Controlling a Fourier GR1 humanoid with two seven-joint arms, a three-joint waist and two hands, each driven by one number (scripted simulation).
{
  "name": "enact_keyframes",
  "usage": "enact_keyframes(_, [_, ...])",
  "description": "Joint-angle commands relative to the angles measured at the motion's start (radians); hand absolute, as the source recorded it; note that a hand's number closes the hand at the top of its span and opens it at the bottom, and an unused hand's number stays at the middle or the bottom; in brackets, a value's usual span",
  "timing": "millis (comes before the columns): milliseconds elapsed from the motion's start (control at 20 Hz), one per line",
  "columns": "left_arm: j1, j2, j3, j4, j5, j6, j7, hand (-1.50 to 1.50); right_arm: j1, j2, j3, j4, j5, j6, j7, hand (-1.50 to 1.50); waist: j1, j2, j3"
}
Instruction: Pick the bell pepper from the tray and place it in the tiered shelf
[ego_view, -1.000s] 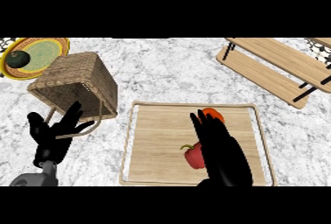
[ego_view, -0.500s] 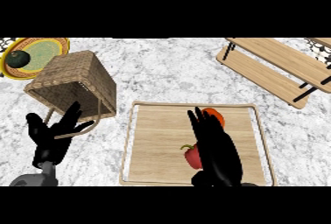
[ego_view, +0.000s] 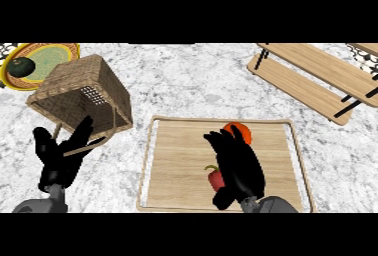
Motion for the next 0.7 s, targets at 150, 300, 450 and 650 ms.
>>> enact_keyframes(150, [-0.02,0.01,0.04,0.101,0.01,-0.04,-0.025,0.0,0.034,0.015,0.089,0.091,0.035,0.019,-0.112,1.5,-0.004,0.012,-0.002])
enact_keyframes(300, [-0.017,-0.039,-0.011,0.028,-0.035,0.022,0.037,0.0,0.076,0.003,0.074,0.033,0.02,0.016,-0.152,1.5,-0.006,0.01,-0.002])
enact_keyframes(450, [0.019,-0.016,0.018,0.029,-0.022,-0.021,0.004,0.0,-0.002,0.071,0.029,0.11,0.031,0.002,-0.197,1.5,0.001,0.011,-0.002])
enact_keyframes(650, [-0.004,-0.026,0.003,0.012,-0.025,-0.001,0.033,0.0,-0.026,0.15,-0.178,0.125,-0.02,-0.032,0.023,1.5,0.003,0.017,-0.001])
